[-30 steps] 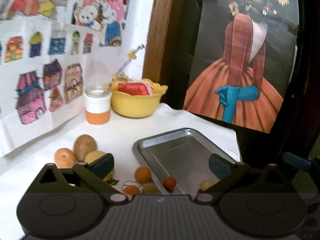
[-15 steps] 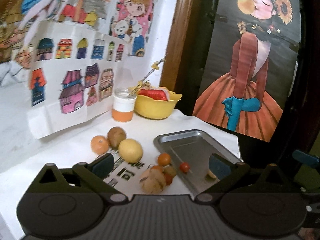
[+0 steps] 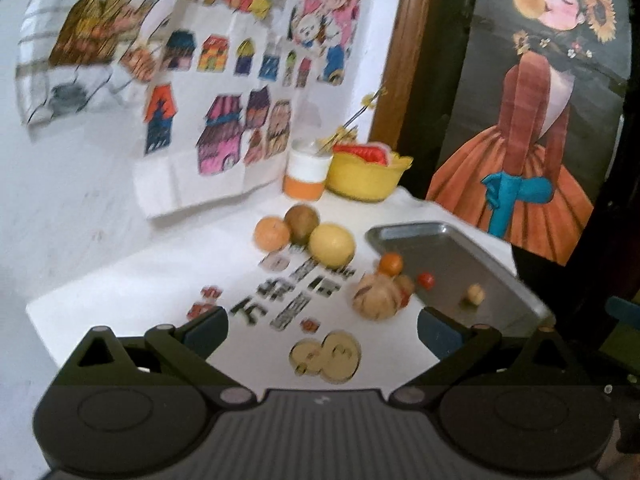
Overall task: Organize fruits
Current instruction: 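Open the left tool to drop the red fruit into the tray while the right tool withdraws, then grasp the large striped fruit with the left tool while the right tool grasps a red cherry tomato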
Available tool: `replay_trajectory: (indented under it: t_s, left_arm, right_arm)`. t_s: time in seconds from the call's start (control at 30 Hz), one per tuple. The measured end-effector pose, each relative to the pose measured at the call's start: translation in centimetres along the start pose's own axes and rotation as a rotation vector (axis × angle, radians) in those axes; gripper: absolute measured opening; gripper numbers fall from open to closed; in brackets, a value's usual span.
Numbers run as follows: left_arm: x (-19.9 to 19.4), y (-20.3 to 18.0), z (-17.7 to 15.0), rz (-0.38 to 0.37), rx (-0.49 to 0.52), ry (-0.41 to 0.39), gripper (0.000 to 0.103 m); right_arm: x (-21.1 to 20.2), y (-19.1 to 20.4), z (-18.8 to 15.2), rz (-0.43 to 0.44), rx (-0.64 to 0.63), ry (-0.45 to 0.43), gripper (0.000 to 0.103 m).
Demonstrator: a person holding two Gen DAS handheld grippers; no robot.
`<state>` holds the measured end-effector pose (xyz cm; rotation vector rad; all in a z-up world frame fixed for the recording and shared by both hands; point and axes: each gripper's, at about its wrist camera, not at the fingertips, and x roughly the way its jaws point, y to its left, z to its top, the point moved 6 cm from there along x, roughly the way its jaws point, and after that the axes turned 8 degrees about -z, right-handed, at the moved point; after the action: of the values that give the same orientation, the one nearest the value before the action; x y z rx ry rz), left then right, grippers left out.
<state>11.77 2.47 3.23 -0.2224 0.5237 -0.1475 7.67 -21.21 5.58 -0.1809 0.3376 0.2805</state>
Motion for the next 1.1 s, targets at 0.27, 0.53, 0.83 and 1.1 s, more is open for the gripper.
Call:
replay_trajectory:
  t_s: [0.27,0.53,0.83,1.1]
  left_arm:
    - [0.2,2.0,-3.1,0.03,-0.028,0.085,0.103]
    - [0.8,2.9,-4.5,0.048,-0.027,0.125,0.103]
    - [2.3,3.0,-4.1,0.042,-0.041,0.155,0.103]
    - [4.0,1.7,-2.6,0.027,-0.015,0.149,0.103]
  right_arm:
    - [1.4,1.8,-3.2,0.023,-0.028,0.124,0.102]
    - [3.3,2.8,-5.0,0.035,-0.062,0.212,0.102]
    - [5.1,2.6,-5.3,0.035,-0.108,0.24,0.102]
    - [7.0,1.0,-3.8,0.024,-0.155,0.205,0.102]
